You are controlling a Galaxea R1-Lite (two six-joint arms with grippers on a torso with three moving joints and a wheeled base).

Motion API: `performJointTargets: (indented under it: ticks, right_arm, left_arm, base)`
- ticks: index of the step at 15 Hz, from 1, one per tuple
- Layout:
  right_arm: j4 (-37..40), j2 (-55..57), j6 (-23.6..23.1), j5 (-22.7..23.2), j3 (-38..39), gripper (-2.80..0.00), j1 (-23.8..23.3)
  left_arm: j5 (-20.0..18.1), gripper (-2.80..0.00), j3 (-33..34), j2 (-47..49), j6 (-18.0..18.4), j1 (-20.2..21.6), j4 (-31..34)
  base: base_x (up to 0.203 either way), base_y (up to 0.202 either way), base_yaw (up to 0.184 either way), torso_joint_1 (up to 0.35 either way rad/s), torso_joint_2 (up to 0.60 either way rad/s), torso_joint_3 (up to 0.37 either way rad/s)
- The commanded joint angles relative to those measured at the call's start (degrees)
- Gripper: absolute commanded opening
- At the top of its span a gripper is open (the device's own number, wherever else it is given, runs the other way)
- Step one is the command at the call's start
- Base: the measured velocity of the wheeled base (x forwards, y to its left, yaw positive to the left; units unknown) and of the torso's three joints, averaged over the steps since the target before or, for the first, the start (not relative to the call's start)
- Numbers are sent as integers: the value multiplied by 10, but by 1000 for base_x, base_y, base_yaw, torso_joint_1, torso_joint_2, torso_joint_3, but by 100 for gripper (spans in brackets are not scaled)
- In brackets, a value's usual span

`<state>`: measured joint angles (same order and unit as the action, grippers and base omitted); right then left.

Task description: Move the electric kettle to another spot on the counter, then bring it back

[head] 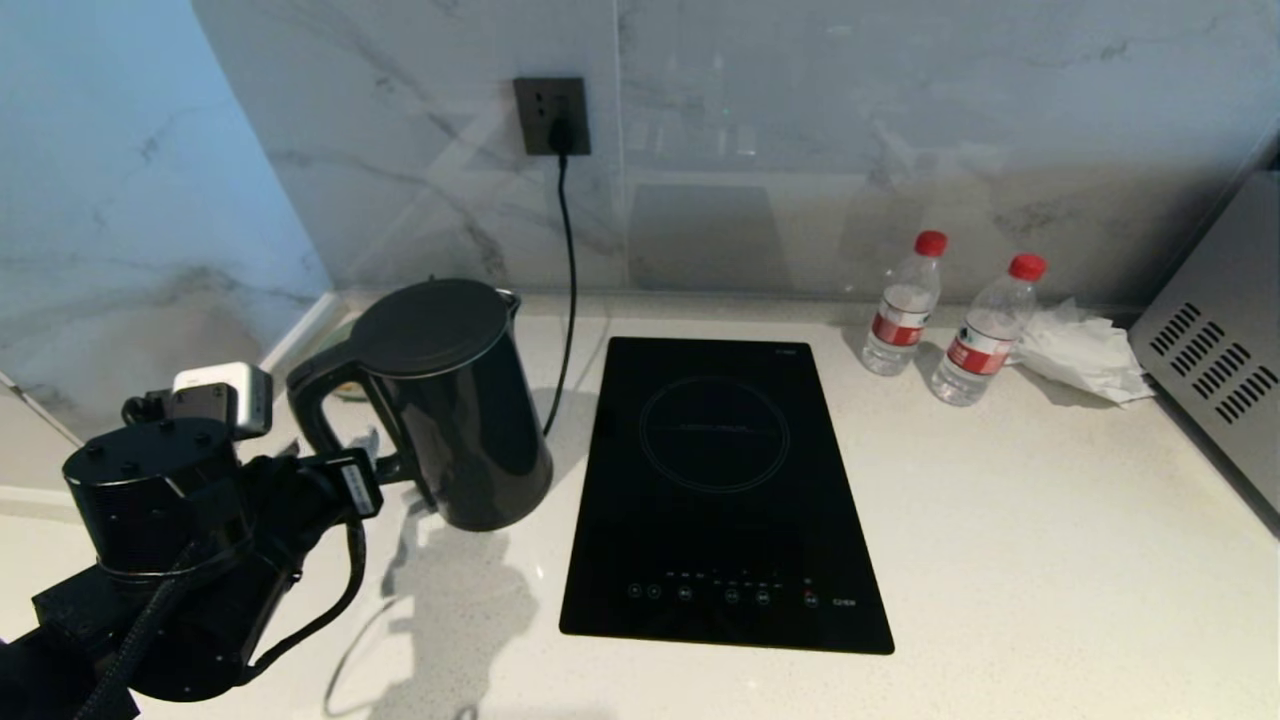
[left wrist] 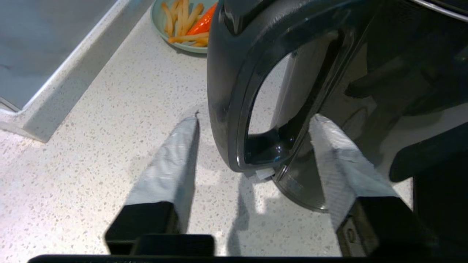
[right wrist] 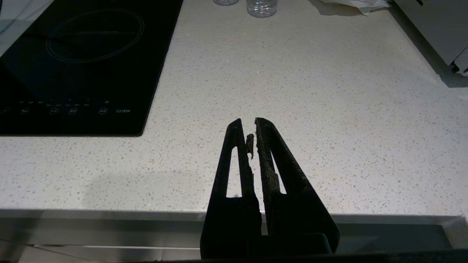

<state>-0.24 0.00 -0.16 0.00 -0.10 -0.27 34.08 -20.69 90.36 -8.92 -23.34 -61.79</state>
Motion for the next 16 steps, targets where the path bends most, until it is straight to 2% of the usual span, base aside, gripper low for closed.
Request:
performJointTargets:
  ticks: [1, 3, 6, 10, 11, 13, 16]
  right_arm:
    - [0, 0, 0, -1, 0, -280, 0]
    - [0, 0, 0, 0, 0, -280, 0]
    - [0, 0, 0, 0, 0, -280, 0]
    - [0, 0, 0, 0, 0, -280, 0]
    - [0, 0, 0, 0, 0, -280, 0]
    - [0, 0, 0, 0, 0, -280, 0]
    - [0, 0, 0, 0, 0, -280, 0]
  left_arm:
    - [1, 0, 13, -8, 0, -3, -3]
    - [-15, 0, 48, -26, 0, -6, -3]
    - [-71, 0, 98, -75, 0, -4, -3]
    - [-95, 0, 135, -70, 13, 2, -2]
    - [-111, 0, 144, -70, 19, 2, -1]
    - [-127, 0, 146, -49, 27, 6, 12]
    - [-130, 0, 127, 37, 24, 43, 21]
  base:
    - [0, 0, 0, 0, 0, 0]
    - [0, 0, 0, 0, 0, 0]
    - [0, 0, 0, 0, 0, 0]
    - [0, 0, 0, 0, 0, 0]
    - [0, 0, 0, 0, 0, 0]
    - [0, 0, 0, 0, 0, 0]
    - [0, 0, 0, 0, 0, 0]
